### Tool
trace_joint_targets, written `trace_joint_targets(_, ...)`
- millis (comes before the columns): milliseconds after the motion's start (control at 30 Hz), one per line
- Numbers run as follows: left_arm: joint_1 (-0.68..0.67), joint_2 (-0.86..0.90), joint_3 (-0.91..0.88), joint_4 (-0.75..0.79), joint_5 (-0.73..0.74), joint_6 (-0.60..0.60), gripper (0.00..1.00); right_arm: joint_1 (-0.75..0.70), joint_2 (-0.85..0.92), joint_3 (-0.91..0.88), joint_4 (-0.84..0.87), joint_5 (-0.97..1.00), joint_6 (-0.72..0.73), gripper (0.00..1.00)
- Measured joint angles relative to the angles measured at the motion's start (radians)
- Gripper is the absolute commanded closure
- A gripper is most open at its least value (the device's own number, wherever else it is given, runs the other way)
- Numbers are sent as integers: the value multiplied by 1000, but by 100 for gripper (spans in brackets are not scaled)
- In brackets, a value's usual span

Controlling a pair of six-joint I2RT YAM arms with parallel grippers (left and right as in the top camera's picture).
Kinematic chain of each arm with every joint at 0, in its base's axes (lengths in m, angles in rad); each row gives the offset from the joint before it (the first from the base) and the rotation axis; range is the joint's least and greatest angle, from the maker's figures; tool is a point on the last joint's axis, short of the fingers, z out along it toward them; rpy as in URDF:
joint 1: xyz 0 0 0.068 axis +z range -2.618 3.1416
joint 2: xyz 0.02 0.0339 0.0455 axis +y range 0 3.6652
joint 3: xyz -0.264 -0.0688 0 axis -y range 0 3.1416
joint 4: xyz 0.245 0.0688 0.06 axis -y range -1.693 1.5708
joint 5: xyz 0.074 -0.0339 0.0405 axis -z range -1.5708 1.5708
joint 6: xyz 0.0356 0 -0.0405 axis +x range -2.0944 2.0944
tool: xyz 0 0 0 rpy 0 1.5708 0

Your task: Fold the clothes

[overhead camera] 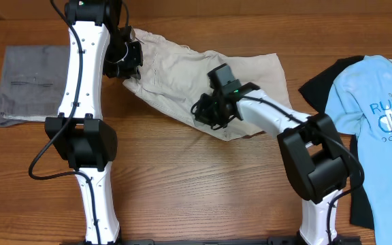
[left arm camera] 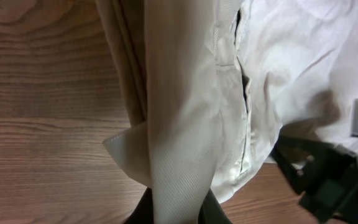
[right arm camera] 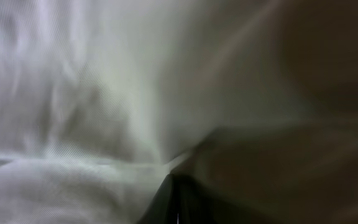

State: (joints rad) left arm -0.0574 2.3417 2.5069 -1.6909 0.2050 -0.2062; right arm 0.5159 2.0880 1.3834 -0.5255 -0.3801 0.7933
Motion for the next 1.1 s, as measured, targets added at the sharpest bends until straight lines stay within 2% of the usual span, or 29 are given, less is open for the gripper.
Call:
trace_joint_targets(200, 0, 0, 0, 0, 0, 0, 93, 27, 0, 11, -46, -14, -13, 96)
trace_joint_targets(367, 0, 0, 1, 0, 0, 0, 94, -51, -9, 92, -101, -23, -60, 96)
trace_joint_targets(567, -2, 0, 2, 0, 0, 0, 96, -123, -34, 138, -10, -20, -87, 96)
trace_joint_targets(733, -11, 0, 2, 0, 0, 3, 95, -97, -14, 139, 62, 1, -93, 96)
trace_joint_targets(1000, -29, 0, 2, 0, -1, 4, 95, -36, 151, 141, 161, 23, -95, 96)
trace_joint_targets(1100, -33, 0, 2, 0, -1, 4, 96, -36, 159, 146, 175, 3, -99, 96)
